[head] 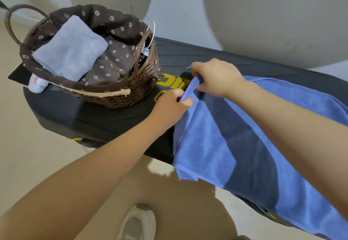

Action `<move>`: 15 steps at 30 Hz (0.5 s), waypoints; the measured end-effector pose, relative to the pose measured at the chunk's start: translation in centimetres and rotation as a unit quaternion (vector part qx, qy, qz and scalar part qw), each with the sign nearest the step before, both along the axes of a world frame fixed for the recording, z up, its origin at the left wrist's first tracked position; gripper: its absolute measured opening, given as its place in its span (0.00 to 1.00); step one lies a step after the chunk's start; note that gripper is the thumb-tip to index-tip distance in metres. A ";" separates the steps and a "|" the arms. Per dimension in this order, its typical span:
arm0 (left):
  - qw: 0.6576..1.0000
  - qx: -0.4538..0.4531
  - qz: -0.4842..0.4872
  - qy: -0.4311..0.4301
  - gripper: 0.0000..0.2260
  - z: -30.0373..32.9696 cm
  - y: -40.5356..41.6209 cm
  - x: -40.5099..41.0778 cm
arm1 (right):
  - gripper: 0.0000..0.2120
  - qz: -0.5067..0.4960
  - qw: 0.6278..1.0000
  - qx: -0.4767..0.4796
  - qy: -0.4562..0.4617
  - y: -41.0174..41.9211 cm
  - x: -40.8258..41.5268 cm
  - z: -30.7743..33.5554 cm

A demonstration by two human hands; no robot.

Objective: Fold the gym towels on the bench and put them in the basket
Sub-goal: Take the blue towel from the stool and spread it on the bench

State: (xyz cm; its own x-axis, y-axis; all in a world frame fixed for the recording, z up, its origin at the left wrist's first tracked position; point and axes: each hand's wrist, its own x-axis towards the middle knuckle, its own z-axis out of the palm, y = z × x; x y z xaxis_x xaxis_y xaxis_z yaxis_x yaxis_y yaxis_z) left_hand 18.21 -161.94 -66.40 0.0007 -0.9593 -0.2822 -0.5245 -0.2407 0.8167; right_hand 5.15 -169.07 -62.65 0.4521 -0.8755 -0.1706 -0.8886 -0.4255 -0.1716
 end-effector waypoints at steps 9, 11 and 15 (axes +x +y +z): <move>0.986 0.022 0.079 0.148 0.10 2.9 2.1 4.6 | 0.15 -0.139 0.934 0.065 -0.322 -0.5 0.6 0.3; 0.998 -0.022 0.056 0.035 0.09 3.3 2.4 6.1 | 0.23 -0.149 0.928 0.092 -0.329 -0.3 1.9 0.0; 0.967 -0.106 -0.035 -0.230 0.07 3.3 3.6 8.3 | 0.33 -0.098 0.956 0.095 -0.260 0.0 3.9 -1.2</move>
